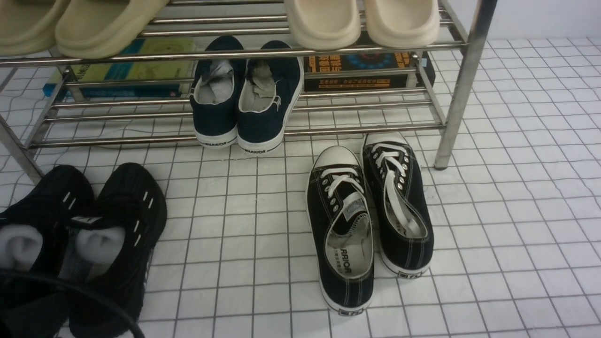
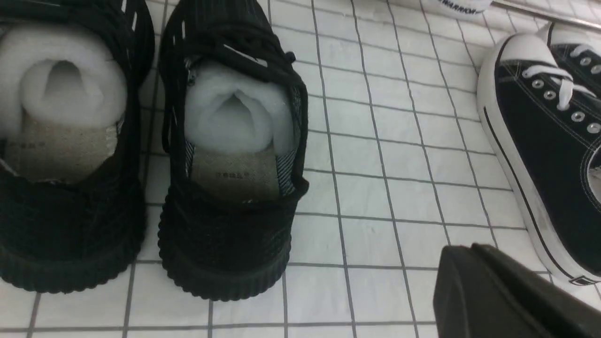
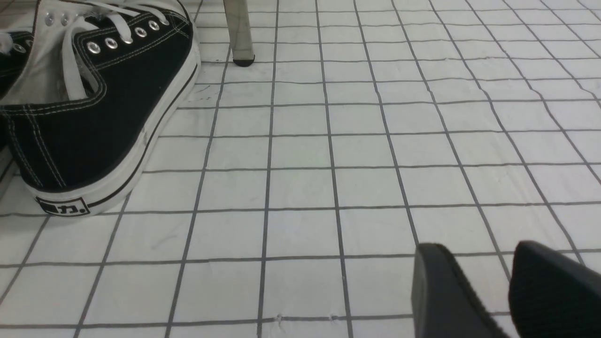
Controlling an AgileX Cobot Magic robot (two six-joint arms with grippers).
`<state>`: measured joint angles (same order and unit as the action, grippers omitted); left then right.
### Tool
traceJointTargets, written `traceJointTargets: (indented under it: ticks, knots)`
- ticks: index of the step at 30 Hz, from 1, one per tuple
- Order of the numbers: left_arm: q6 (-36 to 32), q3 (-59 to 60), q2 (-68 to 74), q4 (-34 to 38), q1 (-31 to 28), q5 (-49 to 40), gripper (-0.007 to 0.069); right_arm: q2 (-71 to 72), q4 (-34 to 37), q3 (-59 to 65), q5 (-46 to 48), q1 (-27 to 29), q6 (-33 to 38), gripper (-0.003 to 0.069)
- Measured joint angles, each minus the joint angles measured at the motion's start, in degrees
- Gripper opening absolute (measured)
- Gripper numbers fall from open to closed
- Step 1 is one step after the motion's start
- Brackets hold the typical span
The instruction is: Take the shoes off the shelf with your hand from the white checkered tablecloth.
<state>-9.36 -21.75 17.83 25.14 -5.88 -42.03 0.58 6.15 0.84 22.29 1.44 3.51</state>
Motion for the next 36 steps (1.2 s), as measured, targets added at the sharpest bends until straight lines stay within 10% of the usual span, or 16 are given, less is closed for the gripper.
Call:
traceJointTargets:
  ticks: [23,36]
  knots:
    - [0.8,4.7,-4.2,-7.6,0.0,14.7,0.0027,0.0,0.0,0.0,0.0,0.0,0.0,0.0239]
    - [25.2,20.9,-14.7,-33.9,7.6,22.3,0.0043,0.0,0.0,0.0,0.0,0.0,0.0,0.0239]
